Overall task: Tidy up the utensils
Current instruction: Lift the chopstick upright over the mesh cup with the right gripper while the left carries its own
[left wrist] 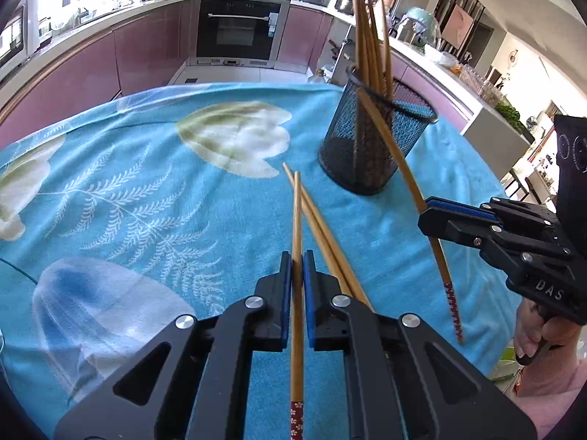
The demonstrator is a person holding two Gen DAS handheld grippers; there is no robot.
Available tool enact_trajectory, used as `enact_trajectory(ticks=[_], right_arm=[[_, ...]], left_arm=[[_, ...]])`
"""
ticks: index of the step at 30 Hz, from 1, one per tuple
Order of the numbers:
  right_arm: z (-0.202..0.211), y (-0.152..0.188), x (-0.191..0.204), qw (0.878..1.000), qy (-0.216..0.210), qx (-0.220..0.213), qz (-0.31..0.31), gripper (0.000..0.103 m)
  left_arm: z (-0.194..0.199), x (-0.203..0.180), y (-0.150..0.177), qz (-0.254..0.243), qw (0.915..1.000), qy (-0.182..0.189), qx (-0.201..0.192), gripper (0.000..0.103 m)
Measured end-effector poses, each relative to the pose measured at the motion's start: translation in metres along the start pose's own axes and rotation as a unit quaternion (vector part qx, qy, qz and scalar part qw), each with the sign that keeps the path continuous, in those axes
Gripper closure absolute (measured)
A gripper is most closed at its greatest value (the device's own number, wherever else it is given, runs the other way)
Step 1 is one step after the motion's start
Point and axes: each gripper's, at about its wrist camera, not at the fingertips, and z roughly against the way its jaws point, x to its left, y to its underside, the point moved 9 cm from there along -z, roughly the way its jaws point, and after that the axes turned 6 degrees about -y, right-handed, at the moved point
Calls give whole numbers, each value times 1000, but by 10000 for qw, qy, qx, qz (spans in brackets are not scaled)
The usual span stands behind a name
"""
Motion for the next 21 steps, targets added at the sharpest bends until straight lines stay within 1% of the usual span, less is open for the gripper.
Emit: enact_trajectory(ticks=[9, 13, 17, 21], right_arm=[[39, -20, -6, 9982, -120, -569, -111, 97], [51, -26, -9, 9970, -136, -759, -119, 97], [61, -34, -10, 9954, -126, -946, -89, 97], [71, -45, -11, 9938, -95, -1111, -41, 97]], left_arm=[[51, -11, -24, 15, 9972, 550, -502, 96], [72, -12, -36, 15, 9951, 621, -773, 96], [88, -15, -45, 61, 9924, 788, -939, 96], [99, -15, -55, 128, 9902, 851, -1098, 96]])
